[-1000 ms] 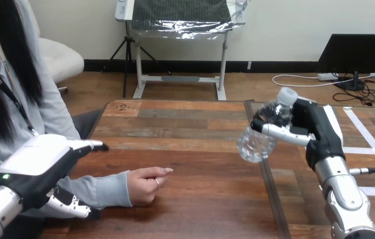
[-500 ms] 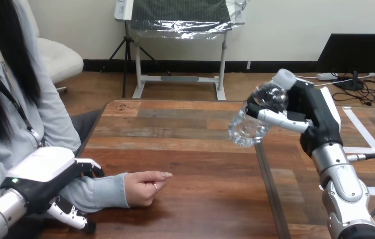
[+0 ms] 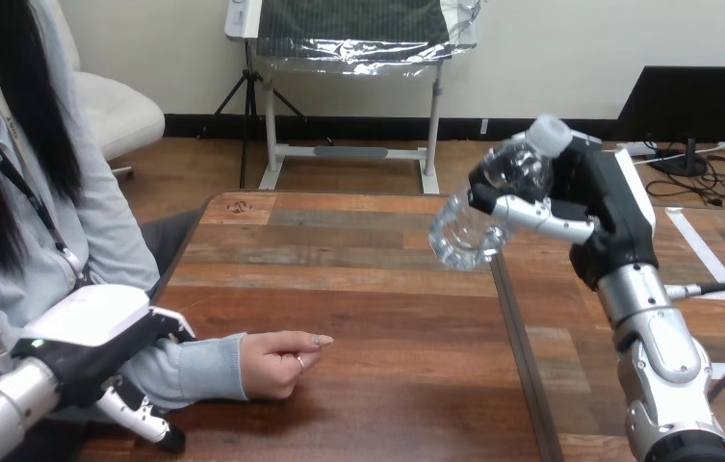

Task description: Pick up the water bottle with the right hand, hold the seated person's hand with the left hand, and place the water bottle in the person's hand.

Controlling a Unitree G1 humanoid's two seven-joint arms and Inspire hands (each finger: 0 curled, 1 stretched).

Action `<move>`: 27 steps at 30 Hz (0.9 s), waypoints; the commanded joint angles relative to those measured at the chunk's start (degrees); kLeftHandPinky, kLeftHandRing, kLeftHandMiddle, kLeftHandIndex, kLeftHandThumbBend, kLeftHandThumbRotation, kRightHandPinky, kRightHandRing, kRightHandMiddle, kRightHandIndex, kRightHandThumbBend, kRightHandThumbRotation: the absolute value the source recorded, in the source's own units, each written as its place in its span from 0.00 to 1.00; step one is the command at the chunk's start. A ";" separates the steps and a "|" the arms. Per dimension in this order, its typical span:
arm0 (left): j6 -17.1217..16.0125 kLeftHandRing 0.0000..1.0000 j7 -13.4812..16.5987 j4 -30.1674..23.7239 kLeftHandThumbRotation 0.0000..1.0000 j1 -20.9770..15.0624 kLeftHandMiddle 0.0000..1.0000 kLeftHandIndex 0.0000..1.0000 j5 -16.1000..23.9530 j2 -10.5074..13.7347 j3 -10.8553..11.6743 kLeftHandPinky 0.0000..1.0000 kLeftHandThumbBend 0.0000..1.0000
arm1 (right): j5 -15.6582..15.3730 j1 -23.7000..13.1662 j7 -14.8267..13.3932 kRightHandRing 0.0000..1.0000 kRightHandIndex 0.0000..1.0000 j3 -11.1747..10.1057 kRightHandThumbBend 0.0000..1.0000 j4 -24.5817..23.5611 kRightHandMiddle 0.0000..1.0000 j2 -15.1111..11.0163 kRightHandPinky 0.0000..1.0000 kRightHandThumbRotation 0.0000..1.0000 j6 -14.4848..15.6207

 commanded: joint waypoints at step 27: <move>-1.51 0.42 4.39 4.93 0.06 -4.35 0.50 0.52 -1.76 -0.26 -3.70 0.36 0.98 | 4.65 1.89 3.76 0.35 0.43 -0.12 0.71 -16.00 0.44 2.21 0.28 0.00 5.25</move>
